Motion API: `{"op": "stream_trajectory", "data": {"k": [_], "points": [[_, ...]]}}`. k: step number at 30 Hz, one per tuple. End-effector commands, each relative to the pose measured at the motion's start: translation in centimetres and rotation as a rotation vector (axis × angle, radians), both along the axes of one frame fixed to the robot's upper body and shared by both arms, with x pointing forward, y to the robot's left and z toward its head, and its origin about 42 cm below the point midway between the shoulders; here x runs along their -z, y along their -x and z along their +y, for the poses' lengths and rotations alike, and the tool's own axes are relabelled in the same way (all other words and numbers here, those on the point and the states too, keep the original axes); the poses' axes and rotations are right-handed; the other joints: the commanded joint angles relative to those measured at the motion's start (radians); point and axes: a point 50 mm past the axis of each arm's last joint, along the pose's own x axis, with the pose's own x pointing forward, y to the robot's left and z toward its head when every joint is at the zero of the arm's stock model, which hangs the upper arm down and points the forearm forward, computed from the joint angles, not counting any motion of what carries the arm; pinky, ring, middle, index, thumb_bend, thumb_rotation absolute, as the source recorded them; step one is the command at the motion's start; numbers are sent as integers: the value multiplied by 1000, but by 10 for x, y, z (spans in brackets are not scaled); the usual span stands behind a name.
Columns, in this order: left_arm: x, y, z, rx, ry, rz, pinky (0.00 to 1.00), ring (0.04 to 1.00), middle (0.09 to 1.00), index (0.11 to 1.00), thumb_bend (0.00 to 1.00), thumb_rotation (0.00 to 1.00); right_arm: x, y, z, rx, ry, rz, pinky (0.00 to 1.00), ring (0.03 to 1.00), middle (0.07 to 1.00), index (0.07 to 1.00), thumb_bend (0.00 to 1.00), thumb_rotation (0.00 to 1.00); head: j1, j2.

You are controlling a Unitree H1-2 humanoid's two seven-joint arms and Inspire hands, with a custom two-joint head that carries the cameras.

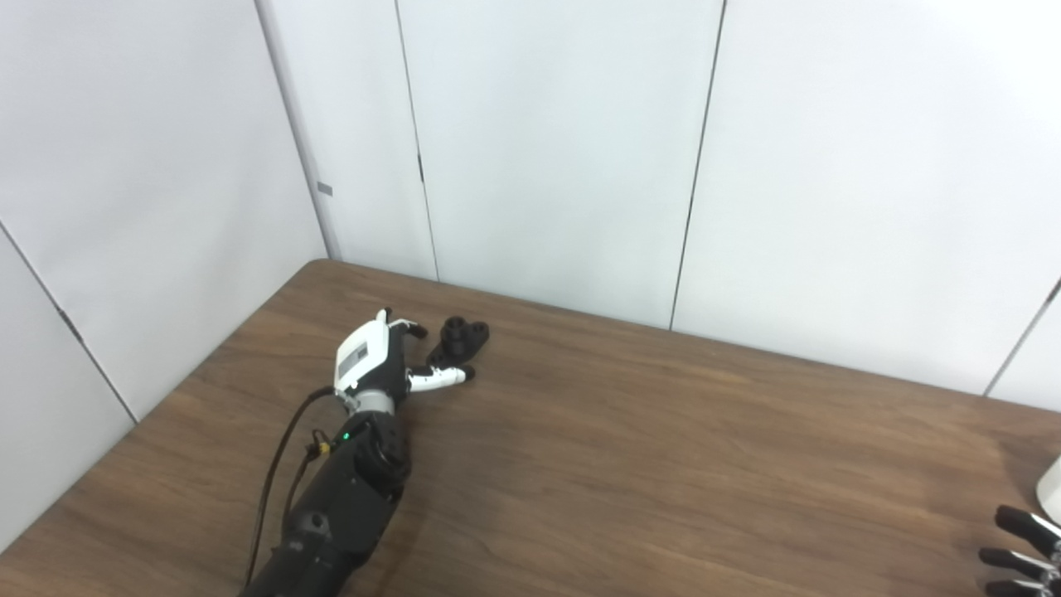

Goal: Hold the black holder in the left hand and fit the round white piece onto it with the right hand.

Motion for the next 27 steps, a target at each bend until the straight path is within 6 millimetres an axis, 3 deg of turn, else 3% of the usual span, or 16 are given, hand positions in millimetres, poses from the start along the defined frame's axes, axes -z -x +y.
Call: {"op": "stream_trajectory", "data": {"k": [1, 9, 24, 26, 27], "points": [[-19, -15, -4, 24, 14, -75, 1000, 1000, 1000, 701, 973, 331, -19, -5, -3, -4, 22, -66, 559, 697, 828, 784, 740, 157, 1, 5], [-8, -21, -15, 51, 27, -56, 1000, 1000, 1000, 703, 974, 378, -19, -4, -3, -1, 28, -70, 553, 698, 823, 776, 733, 159, -5, 12], [9, -24, -22, 41, 45, -39, 1000, 1000, 1000, 700, 969, 347, -22, -3, -4, 7, 35, -75, 540, 690, 813, 760, 708, 117, -9, 23], [11, -24, -22, 27, 43, -59, 1000, 1000, 998, 613, 871, 172, -23, -3, -4, 6, 38, -78, 529, 682, 812, 759, 705, 118, -10, 24], [12, -23, -22, 18, 22, -77, 1000, 1000, 998, 594, 849, 132, -23, -3, -4, 6, 37, -82, 527, 680, 812, 759, 704, 117, -10, 26]]}}
